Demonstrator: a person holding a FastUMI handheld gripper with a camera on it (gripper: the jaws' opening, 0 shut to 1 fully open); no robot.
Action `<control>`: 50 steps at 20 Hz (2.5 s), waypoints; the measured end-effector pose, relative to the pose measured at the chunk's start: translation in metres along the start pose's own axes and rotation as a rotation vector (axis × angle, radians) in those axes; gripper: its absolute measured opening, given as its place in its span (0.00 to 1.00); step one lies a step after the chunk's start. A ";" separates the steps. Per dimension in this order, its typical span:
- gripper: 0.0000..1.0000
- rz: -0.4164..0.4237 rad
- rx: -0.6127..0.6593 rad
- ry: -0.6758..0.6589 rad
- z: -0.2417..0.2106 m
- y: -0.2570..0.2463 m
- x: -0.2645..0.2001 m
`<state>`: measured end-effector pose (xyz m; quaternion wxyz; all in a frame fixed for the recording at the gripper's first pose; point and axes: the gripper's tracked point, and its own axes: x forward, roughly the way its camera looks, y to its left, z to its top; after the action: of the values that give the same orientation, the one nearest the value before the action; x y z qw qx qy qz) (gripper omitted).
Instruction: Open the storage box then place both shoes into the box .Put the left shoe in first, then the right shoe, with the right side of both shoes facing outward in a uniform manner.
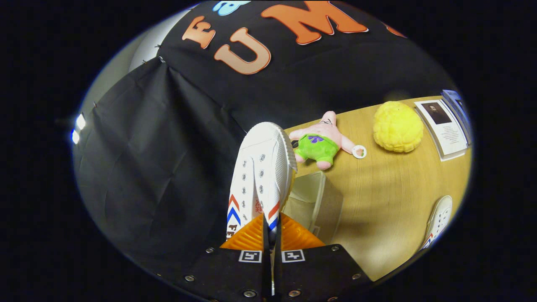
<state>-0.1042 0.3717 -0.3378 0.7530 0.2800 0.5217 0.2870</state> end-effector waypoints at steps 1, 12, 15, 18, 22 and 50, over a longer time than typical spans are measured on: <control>0.03 -0.006 -0.022 0.019 -0.006 0.007 0.013; 0.04 -0.095 -0.204 0.224 -0.062 0.014 0.061; 0.04 -0.142 -0.212 0.309 -0.079 0.002 0.069; 0.18 -0.059 -0.091 0.293 -0.073 0.016 0.067; 0.50 -0.041 -0.097 0.190 -0.032 -0.004 0.047; 0.99 -0.615 0.072 0.122 -0.138 -0.346 -0.204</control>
<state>-0.2459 0.0059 -0.5009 0.7614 0.1177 0.6360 0.0433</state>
